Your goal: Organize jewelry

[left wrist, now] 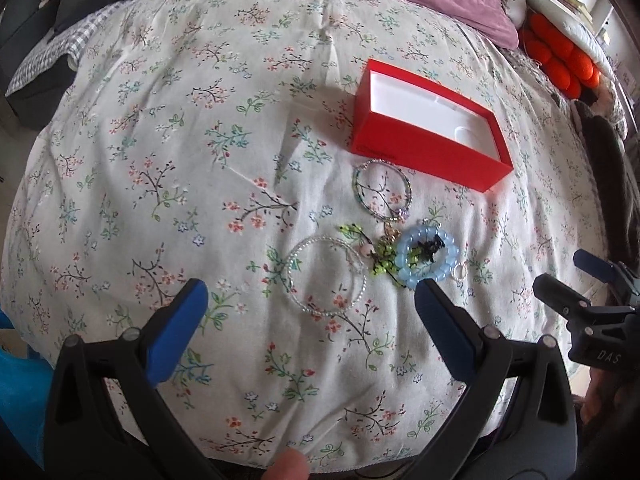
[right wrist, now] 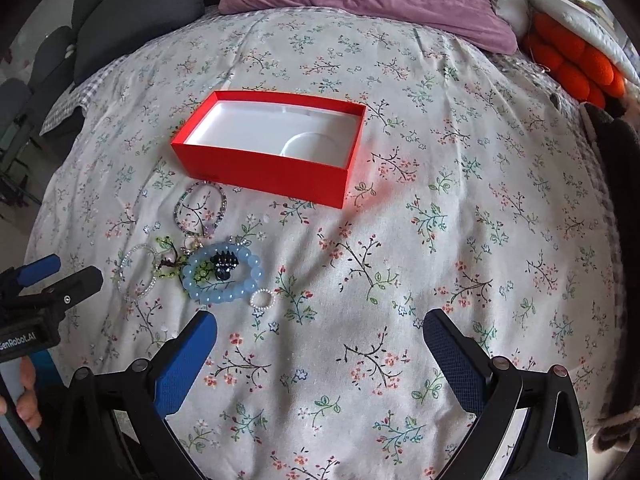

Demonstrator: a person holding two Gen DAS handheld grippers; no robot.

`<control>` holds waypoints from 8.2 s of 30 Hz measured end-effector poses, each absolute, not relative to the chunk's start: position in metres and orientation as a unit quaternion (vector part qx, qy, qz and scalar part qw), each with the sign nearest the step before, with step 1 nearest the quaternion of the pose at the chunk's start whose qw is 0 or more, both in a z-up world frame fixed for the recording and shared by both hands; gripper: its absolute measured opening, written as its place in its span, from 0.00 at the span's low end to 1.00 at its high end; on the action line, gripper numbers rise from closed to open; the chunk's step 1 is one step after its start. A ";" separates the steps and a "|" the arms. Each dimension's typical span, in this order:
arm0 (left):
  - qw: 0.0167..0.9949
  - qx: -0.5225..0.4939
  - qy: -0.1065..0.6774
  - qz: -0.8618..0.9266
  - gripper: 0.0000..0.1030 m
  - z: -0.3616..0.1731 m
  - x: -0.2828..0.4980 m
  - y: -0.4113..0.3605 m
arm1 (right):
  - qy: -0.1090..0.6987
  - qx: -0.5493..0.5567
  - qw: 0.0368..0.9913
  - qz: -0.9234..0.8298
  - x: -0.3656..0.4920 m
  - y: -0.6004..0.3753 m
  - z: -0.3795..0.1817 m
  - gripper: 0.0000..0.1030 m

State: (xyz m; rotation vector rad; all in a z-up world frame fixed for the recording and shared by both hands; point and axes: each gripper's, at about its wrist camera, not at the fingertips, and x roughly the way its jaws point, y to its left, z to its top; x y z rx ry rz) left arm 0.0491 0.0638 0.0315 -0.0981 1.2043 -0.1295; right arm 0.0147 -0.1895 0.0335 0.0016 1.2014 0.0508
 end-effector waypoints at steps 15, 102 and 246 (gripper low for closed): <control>0.782 -0.086 0.606 -0.121 0.62 -0.017 0.078 0.086 | 0.620 0.099 0.772 0.095 0.049 -0.193 -0.014 0.67; 0.846 -0.093 0.487 -0.194 0.04 0.081 0.106 -0.005 | 0.450 0.077 0.882 0.117 0.074 -0.172 0.105 0.11; 0.824 0.079 0.530 -0.183 0.91 -0.024 0.075 0.009 | 0.530 -0.055 0.831 0.159 0.042 -0.137 -0.041 0.27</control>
